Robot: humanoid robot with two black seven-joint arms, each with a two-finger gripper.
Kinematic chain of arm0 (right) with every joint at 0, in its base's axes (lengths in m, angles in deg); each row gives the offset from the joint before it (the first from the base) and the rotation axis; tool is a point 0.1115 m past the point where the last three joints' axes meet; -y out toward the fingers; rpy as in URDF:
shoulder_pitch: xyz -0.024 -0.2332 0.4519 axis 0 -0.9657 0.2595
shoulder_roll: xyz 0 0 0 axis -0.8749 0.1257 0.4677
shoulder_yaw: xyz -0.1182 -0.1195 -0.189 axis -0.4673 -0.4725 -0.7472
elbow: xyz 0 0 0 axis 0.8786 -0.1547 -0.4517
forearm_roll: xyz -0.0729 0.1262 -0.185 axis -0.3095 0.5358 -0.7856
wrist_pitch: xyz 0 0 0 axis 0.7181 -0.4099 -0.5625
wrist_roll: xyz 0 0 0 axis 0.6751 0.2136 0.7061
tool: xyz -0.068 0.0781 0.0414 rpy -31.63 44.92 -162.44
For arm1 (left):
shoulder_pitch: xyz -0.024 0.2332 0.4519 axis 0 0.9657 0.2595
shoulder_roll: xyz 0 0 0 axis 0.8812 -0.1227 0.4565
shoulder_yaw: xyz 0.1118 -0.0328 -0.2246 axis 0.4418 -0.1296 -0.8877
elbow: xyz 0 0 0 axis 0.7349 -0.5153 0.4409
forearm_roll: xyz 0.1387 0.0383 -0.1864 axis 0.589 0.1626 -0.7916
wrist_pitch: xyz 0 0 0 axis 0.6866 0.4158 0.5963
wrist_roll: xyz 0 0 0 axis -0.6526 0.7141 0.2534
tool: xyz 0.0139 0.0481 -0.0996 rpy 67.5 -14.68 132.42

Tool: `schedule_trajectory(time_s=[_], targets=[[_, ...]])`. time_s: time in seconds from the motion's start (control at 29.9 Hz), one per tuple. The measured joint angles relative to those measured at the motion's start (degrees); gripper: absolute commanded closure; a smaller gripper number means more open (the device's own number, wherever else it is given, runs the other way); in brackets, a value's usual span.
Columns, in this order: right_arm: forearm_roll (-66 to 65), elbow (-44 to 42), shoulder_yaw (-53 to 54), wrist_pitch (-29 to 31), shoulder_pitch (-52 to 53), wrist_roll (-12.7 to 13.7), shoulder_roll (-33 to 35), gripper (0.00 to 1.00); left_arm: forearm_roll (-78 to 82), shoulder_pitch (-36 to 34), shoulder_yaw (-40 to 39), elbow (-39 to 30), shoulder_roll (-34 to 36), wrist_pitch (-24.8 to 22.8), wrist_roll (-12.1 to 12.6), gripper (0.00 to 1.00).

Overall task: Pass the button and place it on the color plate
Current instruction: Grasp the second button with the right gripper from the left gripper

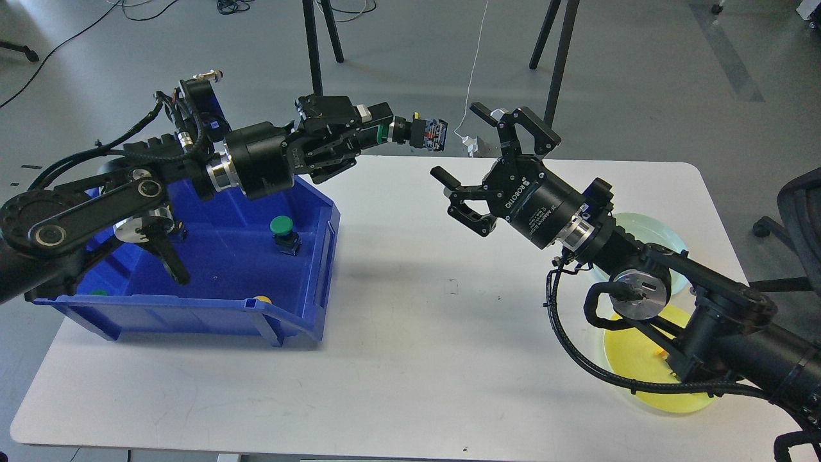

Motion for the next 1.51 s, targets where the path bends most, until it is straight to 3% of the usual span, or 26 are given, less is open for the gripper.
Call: schedule_trajectory(time_s=[0.5,0.7,1.31,1.44,1.51], targets=[[3.09,-2.5,-2.65,2.14,3.33,2.91,-2.43,0.05,0.34,-0.1,0.51,-0.03,0.0,0.0,0.0,0.95],[3.39,-2.51,-2.69,2.14,3.36,3.19,-2.4,0.29,0.36,-0.1,0.51,-0.03,0.0,0.0,0.0,0.95],[4.44,-2.51,-1.84,1.39,2.6,3.15,-1.86,0.56,0.35,0.0,0.38,0.03,0.0,0.0,0.0,0.95],[4.42,-2.51,-1.81,1.39,2.6,3.1,-1.86,0.69,0.34,0.0,0.38,0.0,0.0,0.0,-0.01,0.94],[4.33,-2.48,-1.81,1.47,2.6,3.08,-1.86,0.8,0.35,0.0,0.38,0.0,0.0,0.0,-0.01,0.94]])
